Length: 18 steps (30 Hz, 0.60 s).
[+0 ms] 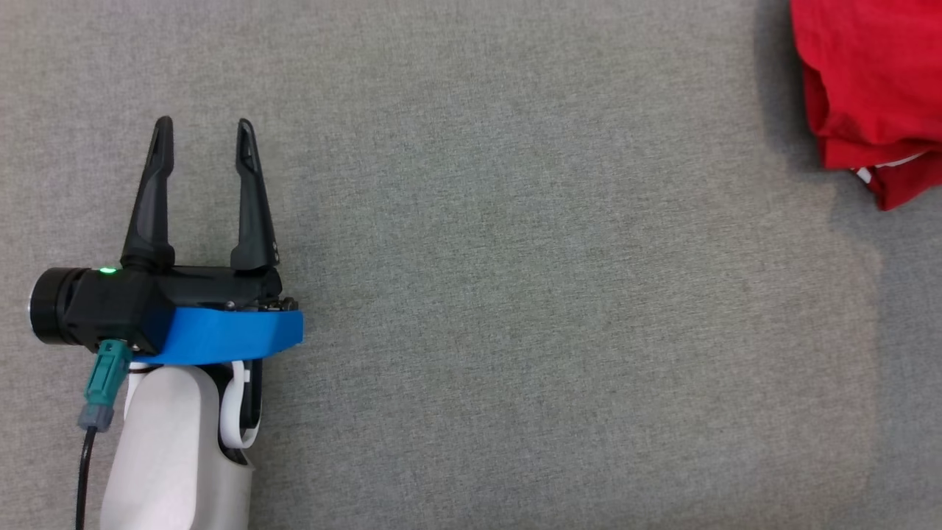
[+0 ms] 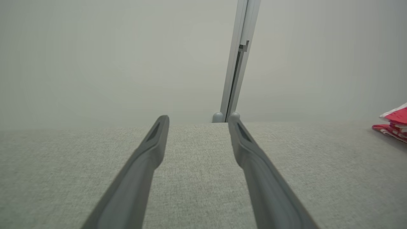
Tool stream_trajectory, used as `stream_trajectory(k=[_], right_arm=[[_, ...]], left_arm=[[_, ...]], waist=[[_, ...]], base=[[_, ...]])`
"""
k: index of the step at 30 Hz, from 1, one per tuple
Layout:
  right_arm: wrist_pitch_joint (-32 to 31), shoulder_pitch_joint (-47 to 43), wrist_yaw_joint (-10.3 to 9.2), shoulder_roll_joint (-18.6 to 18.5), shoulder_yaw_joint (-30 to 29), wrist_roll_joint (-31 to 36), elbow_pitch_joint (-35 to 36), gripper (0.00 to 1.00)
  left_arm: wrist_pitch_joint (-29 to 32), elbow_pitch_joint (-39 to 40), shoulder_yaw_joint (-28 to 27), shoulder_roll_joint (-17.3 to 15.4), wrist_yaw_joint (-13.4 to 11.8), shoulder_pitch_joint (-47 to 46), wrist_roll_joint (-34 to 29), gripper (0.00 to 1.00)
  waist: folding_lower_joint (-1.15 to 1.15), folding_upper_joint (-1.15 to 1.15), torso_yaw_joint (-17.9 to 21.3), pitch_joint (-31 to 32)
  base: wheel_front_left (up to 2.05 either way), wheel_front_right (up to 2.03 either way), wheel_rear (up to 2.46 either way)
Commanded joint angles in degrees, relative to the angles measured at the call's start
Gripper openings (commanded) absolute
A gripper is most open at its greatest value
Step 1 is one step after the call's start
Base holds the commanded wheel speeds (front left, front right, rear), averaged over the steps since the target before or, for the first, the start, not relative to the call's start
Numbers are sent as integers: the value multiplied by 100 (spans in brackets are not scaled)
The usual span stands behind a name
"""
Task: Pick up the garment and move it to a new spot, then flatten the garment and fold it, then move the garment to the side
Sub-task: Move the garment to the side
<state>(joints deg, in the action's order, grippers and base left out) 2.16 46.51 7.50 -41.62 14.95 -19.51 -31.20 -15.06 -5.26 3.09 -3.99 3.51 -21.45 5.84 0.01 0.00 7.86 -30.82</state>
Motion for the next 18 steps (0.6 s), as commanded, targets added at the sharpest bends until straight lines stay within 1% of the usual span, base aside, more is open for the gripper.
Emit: stream_trajectory(k=[1,3,5,9,11,15,16,17,18], right_arm=[[-105,123,-1,-121,17,-13,-6,0],[-284,178,-3,-385,21,-1,-150,0],[-404,266,-3,-530,33,-52,-305,0],[-400,468,-2,-804,126,1,-630,0],[-367,630,-2,-871,192,89,-801,0],[-426,929,-2,-788,304,160,-1139,0],[-422,1009,-2,-773,322,178,-1212,14],[-428,1081,-2,-732,331,182,-1295,87],[-438,1163,-2,-680,318,207,-1395,100]], left_arm=[[-15,82,-3,-50,-17,-82,-42,100],[-14,129,20,-50,-19,-98,-47,100],[-14,150,33,-56,-23,-117,-61,100],[-15,178,44,-76,-21,-149,-64,100],[-15,200,57,-71,-28,-171,-67,100],[-15,222,55,-92,-37,-216,-58,100],[-15,220,59,-94,-39,-227,-58,100],[-14,213,61,-99,-41,-239,-58,100],[-15,208,60,-103,-43,-250,-55,100]], waist=[[-1,0,-20,-87],[-1,0,-40,-142],[-1,0,-55,-183],[-1,0,-80,-257],[-1,0,-93,-295],[-1,0,-108,-364],[-1,0,-115,-382],[-1,0,-120,-396],[-1,0,-123,-406]], base=[[0,0,0],[0,0,0],[0,0,0],[0,0,0],[0,0,0],[0,0,0],[0,0,0],[0,0,0],[0,0,0]])
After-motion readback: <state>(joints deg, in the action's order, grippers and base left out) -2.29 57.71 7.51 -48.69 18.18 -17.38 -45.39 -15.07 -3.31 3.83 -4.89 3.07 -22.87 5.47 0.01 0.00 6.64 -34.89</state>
